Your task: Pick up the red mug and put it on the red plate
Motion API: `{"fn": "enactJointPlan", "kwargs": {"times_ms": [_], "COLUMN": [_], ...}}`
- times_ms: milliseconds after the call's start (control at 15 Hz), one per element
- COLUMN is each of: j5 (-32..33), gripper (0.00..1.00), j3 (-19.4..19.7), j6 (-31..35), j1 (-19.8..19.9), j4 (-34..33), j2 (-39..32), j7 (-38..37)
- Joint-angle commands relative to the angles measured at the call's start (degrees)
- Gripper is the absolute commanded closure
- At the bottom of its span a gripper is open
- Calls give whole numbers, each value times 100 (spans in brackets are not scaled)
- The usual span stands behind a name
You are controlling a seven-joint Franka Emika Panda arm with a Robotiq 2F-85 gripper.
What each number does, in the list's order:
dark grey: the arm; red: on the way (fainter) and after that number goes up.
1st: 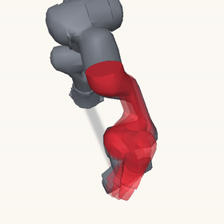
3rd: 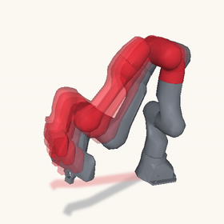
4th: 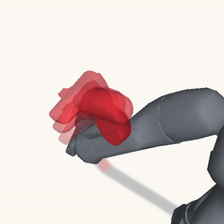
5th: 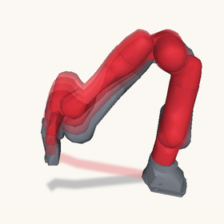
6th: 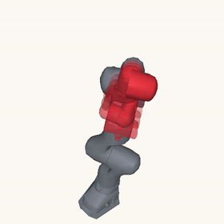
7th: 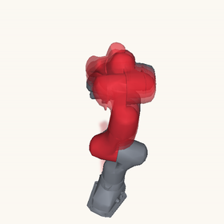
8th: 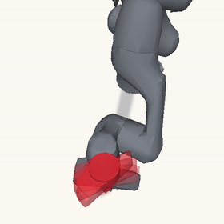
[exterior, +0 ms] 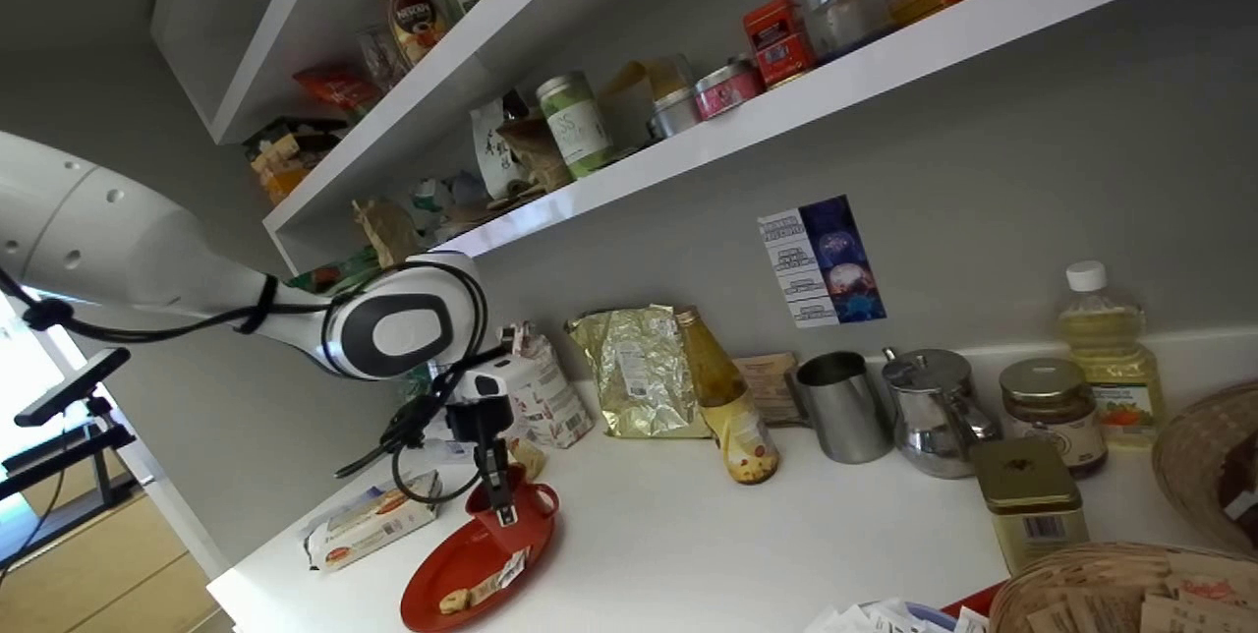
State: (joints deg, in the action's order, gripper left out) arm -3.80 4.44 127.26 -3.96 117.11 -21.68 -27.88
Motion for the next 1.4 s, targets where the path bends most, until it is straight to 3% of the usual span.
{"fn": "enactJointPlan", "kwargs": {"times_ms": [0, 667, 1333], "j5": [193, 651, 637], "gripper": [98, 98, 98], "j3": [-164, -882, -941], "j6": [-115, -190, -288], "j1": [-293, -1299, -1646], "j4": [55, -438, -853], "j2": [374, 137, -850], "j7": [-195, -1021, -1312]}}
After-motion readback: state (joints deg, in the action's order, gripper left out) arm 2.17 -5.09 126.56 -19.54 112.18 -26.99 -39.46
